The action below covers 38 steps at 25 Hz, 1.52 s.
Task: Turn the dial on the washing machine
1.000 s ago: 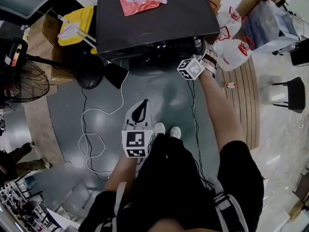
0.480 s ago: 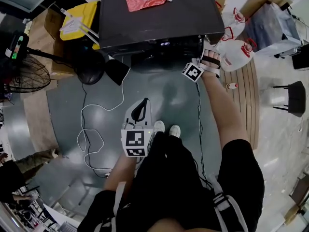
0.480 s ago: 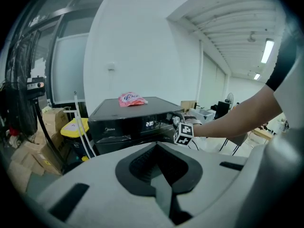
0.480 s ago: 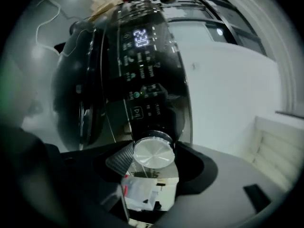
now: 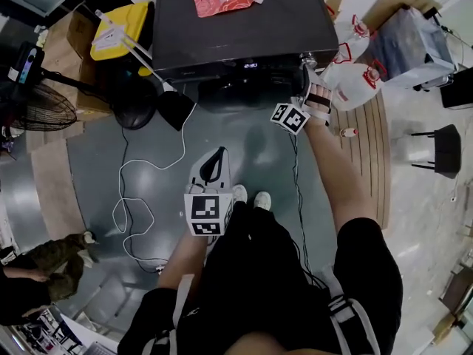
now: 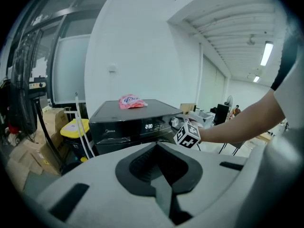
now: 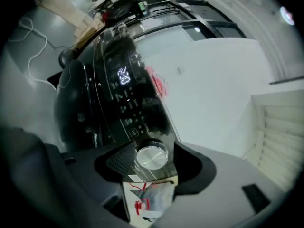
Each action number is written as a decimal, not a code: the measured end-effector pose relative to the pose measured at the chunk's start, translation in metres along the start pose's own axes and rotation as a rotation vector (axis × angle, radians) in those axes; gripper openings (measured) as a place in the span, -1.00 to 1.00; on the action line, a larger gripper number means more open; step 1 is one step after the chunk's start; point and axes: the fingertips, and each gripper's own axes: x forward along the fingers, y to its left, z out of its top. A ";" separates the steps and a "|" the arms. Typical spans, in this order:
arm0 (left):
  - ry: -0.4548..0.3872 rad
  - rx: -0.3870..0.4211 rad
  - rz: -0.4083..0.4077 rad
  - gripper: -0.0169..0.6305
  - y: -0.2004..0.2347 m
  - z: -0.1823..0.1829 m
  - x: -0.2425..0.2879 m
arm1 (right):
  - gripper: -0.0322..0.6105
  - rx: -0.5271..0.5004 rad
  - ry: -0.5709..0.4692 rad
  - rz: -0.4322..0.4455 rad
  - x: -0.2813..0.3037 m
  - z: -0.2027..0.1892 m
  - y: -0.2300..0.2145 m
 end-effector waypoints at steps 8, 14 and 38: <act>-0.104 0.000 -0.022 -0.96 -0.005 0.040 -0.018 | -0.87 0.456 -0.176 -0.017 -0.107 0.050 -0.088; -0.189 0.012 -0.045 -0.96 -0.013 0.077 -0.040 | -0.88 0.720 -0.290 0.000 -0.193 0.078 -0.157; -0.340 0.087 -0.144 -0.96 -0.066 0.131 -0.097 | -0.88 1.068 -0.368 0.011 -0.337 0.081 -0.205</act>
